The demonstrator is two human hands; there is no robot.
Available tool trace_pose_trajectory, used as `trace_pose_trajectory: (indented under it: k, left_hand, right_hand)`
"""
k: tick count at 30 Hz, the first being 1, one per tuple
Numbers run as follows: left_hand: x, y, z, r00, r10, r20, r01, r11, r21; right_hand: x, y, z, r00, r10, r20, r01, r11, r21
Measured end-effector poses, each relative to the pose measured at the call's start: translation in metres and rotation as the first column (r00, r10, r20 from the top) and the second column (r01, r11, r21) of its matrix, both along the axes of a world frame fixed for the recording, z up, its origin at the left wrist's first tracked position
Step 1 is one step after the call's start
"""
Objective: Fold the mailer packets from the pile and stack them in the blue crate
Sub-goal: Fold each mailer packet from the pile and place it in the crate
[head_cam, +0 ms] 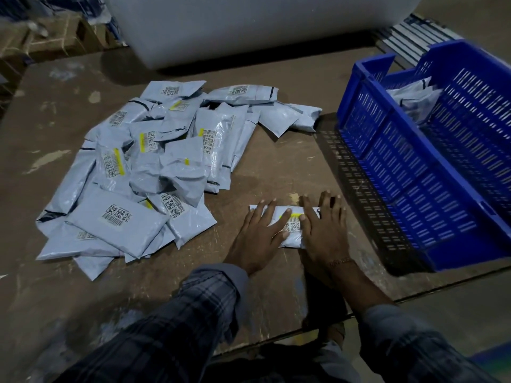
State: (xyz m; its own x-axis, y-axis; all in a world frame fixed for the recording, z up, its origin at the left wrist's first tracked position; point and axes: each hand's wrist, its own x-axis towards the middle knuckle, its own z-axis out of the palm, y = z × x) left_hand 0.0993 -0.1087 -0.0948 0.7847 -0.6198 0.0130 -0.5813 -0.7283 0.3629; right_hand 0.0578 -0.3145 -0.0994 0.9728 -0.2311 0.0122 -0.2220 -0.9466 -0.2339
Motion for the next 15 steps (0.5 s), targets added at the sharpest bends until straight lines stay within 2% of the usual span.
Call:
trace_pose_trajectory:
  k: [3, 7, 11, 15]
  left_hand:
    - [0.000, -0.004, 0.002, 0.999, 0.036, 0.028, -0.037, 0.998, 0.044]
    - [-0.001, -0.020, 0.007, 0.979, 0.196, 0.051, -0.199, 0.976, 0.083]
    - [-0.007, -0.021, 0.006, 0.985, 0.081, 0.153, -0.108, 0.978, 0.176]
    - [-0.007, -0.014, 0.005, 0.984, -0.008, 0.176, -0.028, 0.978, 0.206]
  right_hand:
    - [-0.010, 0.003, 0.000, 0.999, 0.019, 0.031, -0.019, 1.000, 0.014]
    - [-0.025, 0.011, 0.000, 0.998, 0.051, 0.049, -0.052, 0.999, 0.014]
    - [-0.013, 0.003, -0.001, 0.997, 0.069, 0.028, -0.070, 0.997, 0.022]
    - [-0.011, 0.004, 0.001, 0.997, 0.069, 0.030, -0.070, 0.997, 0.021]
